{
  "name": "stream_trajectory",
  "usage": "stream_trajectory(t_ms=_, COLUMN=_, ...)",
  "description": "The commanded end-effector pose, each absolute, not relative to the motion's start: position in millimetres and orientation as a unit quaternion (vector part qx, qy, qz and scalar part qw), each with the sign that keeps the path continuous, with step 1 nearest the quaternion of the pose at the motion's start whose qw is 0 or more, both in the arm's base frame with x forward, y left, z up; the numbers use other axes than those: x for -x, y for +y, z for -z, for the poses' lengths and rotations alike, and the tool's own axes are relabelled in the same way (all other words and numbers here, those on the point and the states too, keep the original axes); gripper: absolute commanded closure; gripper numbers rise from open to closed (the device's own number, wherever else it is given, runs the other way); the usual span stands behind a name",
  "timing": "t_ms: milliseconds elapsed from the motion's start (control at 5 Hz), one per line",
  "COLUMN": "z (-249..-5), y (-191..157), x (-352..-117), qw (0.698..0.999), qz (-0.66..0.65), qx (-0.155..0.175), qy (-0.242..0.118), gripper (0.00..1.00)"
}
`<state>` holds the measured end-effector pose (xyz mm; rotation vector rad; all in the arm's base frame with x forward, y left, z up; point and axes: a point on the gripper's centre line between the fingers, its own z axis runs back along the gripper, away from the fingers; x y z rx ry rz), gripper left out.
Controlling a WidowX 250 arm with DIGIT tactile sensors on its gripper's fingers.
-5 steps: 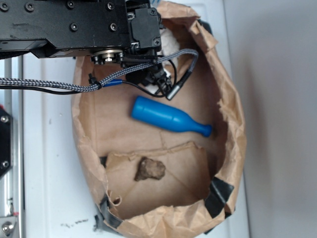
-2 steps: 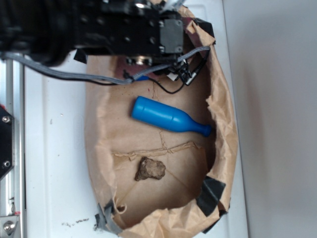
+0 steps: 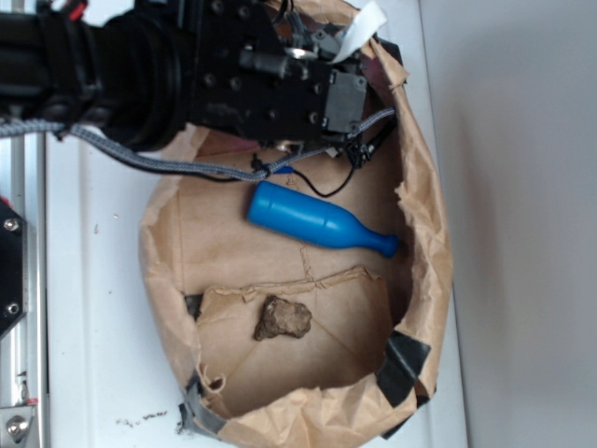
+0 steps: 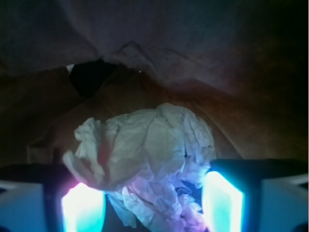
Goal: Grab the white paper.
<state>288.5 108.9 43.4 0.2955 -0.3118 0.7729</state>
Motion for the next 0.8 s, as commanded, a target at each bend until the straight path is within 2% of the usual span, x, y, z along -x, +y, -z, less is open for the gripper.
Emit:
stream_trajectory(t_ms=0, z=-60, y=115, x=-299, qw=0.890, qz=-0.388, qx=-0.143, qy=-0.194, gripper=1.00)
stream_trajectory(t_ms=200, z=-82, y=109, x=-290, qw=0.900, qz=-0.376, qx=-0.108, qy=-0.192, gripper=1.00)
stream_trajectory(t_ms=400, z=-131, y=93, x=-269, qw=0.911, qz=-0.357, qx=-0.025, qy=-0.203, gripper=1.00)
stream_trajectory(t_ms=600, z=-161, y=86, x=-252, qw=0.917, qz=-0.335, qx=0.015, qy=-0.217, gripper=1.00)
